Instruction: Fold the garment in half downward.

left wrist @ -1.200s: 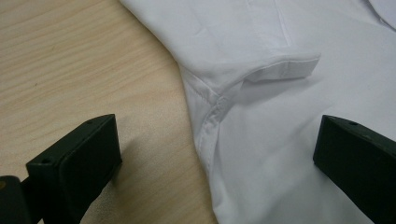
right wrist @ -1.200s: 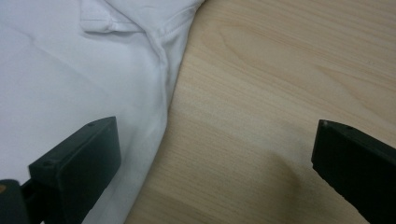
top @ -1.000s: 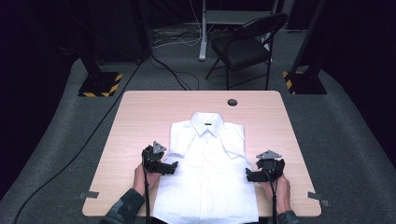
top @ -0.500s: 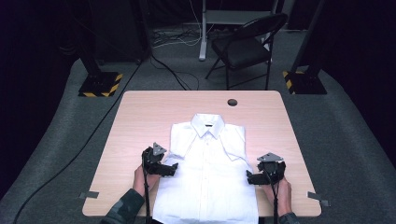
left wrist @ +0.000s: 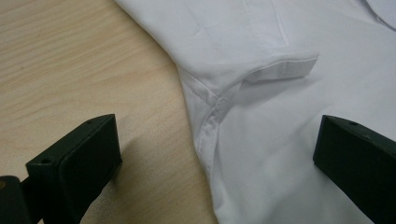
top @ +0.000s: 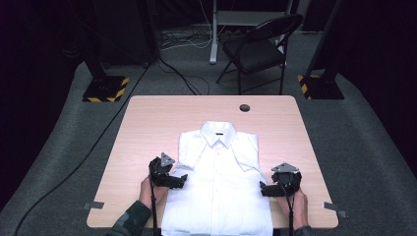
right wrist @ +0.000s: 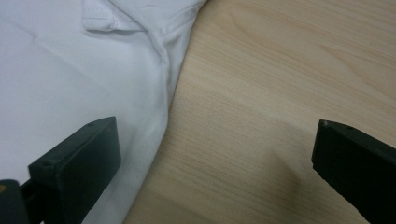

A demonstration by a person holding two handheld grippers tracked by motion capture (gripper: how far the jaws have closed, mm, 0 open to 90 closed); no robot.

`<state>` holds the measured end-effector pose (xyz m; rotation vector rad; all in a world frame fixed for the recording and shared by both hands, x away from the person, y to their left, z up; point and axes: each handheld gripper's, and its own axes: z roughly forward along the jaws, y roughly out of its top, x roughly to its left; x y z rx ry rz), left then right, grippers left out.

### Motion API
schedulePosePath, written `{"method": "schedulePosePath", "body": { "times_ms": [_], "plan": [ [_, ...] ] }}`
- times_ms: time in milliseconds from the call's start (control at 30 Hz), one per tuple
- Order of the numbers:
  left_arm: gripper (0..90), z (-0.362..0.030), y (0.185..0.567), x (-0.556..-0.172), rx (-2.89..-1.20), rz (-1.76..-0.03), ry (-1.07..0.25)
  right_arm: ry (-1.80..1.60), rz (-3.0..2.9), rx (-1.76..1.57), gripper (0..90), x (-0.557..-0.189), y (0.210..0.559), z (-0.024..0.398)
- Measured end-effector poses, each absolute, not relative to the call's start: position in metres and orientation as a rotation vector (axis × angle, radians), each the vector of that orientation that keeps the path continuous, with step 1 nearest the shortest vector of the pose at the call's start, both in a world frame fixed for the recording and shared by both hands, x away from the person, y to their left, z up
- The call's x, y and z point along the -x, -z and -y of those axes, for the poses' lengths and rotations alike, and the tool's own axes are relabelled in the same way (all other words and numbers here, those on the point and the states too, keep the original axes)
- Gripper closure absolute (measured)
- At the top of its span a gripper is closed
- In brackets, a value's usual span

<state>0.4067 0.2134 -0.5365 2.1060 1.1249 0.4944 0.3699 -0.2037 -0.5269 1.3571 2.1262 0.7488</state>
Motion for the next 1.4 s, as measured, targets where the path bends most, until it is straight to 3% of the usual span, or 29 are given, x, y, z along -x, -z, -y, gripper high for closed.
{"method": "schedulePosePath", "body": {
  "times_ms": [1400],
  "plan": [
    [0.1,-0.214,0.537,-0.384,-2.118,-1.099,-0.484,-0.760,-2.170,-1.370,0.1,-0.351,0.527,0.208]
  ]
}}
